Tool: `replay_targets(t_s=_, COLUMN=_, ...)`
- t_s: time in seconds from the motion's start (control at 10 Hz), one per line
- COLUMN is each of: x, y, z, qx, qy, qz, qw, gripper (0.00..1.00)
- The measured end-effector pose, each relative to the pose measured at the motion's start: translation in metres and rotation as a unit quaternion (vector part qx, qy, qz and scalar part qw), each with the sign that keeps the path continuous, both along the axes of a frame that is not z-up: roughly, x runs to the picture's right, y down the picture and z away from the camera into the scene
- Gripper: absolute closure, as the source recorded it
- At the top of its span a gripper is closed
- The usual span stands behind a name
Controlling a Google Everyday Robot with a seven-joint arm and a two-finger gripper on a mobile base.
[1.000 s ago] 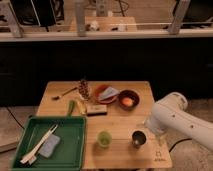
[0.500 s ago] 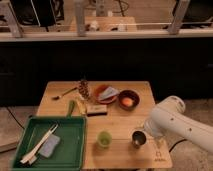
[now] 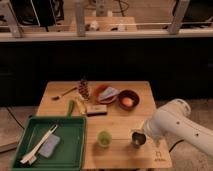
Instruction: Stack cups into tray
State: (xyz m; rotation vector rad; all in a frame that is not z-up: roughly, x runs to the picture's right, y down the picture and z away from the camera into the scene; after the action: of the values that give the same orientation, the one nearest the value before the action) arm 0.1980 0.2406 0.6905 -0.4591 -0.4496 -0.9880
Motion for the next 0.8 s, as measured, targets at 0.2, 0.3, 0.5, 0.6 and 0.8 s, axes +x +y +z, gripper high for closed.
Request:
replay_targets(t_s=0.2, x=-0.010, y=0.004, z=-0.003, qx=0.009, qy=-0.041, qz=-0.044, qw=0.9981, gripper=0.20)
replay_targets(t_s=0.3, x=-0.017, y=0.008, z=-0.003, qx=0.012, qy=-0.063, qz=-0.071, qw=0.9954, gripper=0.20)
replay_targets(t_s=0.5, x=-0.029, y=0.013, z=-0.002, qx=0.016, qy=-0.095, qz=-0.110, qw=0.9893, gripper=0.20)
replay_targets(t_s=0.6, x=-0.031, y=0.016, z=-0.001, qx=0.017, qy=-0.103, qz=-0.121, qw=0.9871, gripper=0.20)
replay_targets(t_s=0.8, x=-0.037, y=0.017, z=0.003, qx=0.015, qy=-0.111, qz=-0.138, qw=0.9840, gripper=0.20)
